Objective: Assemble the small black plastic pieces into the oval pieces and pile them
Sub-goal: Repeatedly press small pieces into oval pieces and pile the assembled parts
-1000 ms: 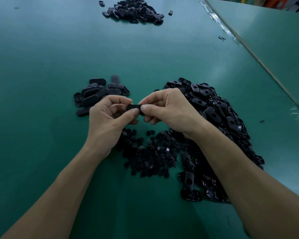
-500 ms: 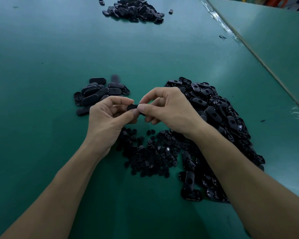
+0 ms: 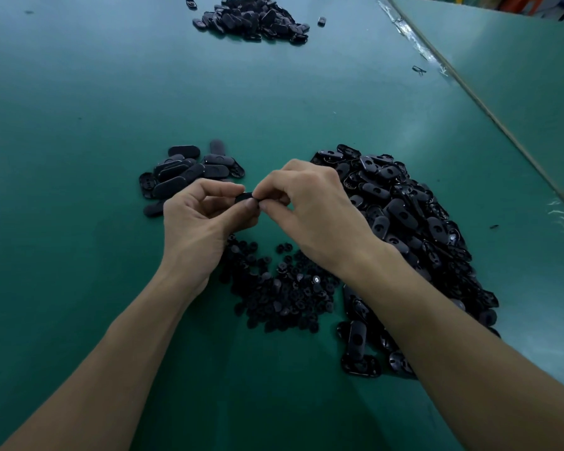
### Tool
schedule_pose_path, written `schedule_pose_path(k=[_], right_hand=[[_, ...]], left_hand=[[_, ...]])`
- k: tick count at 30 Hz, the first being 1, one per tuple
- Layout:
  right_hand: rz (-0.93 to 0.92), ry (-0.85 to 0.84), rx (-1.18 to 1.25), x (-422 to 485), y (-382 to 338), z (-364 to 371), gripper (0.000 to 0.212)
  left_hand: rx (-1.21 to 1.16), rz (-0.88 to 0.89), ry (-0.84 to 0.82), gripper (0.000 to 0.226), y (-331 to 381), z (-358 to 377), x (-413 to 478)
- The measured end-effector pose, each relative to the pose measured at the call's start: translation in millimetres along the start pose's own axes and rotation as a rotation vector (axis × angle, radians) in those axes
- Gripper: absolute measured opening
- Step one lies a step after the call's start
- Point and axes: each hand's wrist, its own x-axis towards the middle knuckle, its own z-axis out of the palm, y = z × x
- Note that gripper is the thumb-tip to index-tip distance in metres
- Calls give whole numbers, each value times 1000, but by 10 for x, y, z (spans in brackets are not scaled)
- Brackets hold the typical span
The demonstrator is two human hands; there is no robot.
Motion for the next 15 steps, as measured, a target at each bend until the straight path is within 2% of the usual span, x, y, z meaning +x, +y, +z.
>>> schedule_pose_path(k=[15], right_hand=[[243, 64, 242, 5, -4, 37, 9]], left_hand=[[51, 44, -12, 22, 21, 35, -20]])
